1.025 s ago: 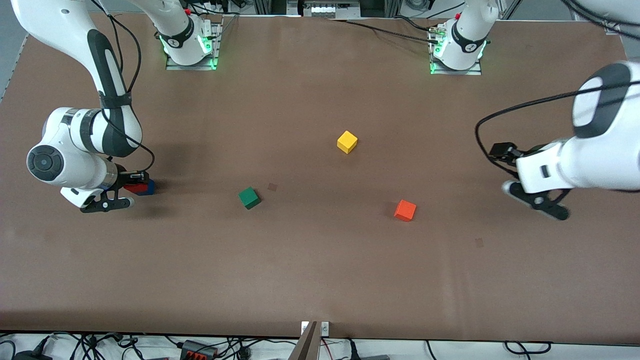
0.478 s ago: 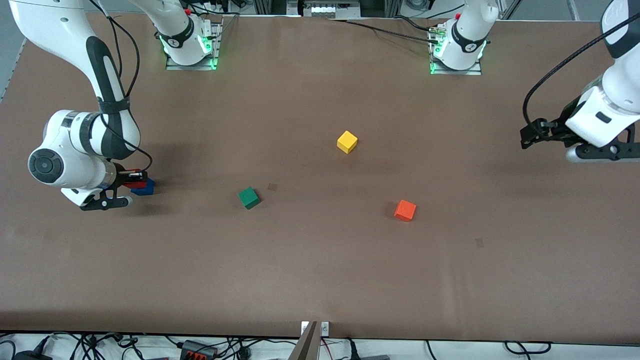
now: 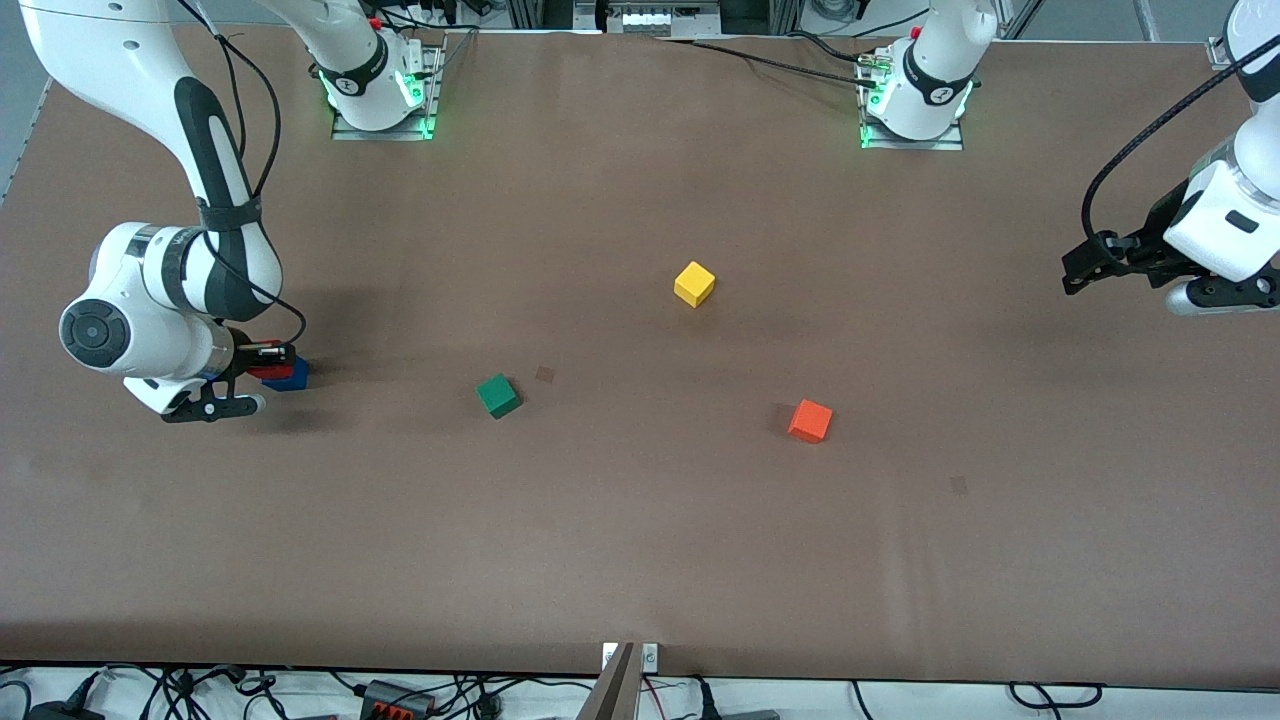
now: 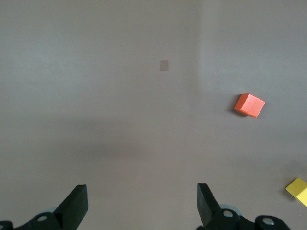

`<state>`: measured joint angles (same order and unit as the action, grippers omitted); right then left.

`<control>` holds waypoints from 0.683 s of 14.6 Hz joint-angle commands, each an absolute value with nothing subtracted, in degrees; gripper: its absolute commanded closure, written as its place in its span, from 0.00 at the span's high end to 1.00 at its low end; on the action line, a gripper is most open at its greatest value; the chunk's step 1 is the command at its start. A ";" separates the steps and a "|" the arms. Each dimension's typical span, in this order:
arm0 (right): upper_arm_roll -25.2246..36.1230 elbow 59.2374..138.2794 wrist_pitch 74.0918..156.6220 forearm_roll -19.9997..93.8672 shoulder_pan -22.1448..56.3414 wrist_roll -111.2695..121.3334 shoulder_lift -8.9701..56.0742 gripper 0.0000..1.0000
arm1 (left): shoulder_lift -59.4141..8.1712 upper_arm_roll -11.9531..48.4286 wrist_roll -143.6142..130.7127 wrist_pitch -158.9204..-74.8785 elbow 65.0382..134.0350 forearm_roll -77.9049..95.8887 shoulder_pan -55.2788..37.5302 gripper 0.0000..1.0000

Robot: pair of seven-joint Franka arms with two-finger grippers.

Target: Pass red block to right arm, stack on blue

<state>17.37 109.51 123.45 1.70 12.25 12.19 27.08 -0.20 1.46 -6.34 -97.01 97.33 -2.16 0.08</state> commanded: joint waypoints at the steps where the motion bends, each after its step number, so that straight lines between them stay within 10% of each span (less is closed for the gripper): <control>1: 16.96 110.21 124.89 0.62 11.87 11.87 26.98 0.00 | -1.23 2.02 -7.29 -92.29 93.34 -2.81 -0.26 1.00; 4: 16.96 110.21 124.72 0.62 11.87 11.95 26.98 0.00 | -1.93 2.11 -7.38 -91.93 93.08 -2.55 -0.35 1.00; 5: 16.96 110.21 124.72 0.70 11.87 11.43 26.98 0.28 | -2.11 2.11 -7.38 -92.02 92.90 -2.46 -0.44 1.00; 6: 17.05 109.69 124.37 0.96 11.95 10.99 26.90 0.81 | -2.28 2.11 -7.38 -92.02 92.55 -2.46 -0.61 1.00; 7: 17.05 109.08 124.10 0.97 11.95 10.99 26.63 1.00 | -2.63 2.20 -7.38 -91.93 91.68 -2.46 -0.70 1.00; 10: 17.05 108.02 122.44 1.40 12.56 10.90 24.36 1.00 | -2.99 2.29 -7.03 -91.93 91.23 -2.46 -0.62 1.00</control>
<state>17.36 108.38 123.94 1.71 12.28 11.90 27.00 -1.68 2.07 -6.44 -93.38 93.80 -2.16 -0.47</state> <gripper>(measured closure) 0.115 0.000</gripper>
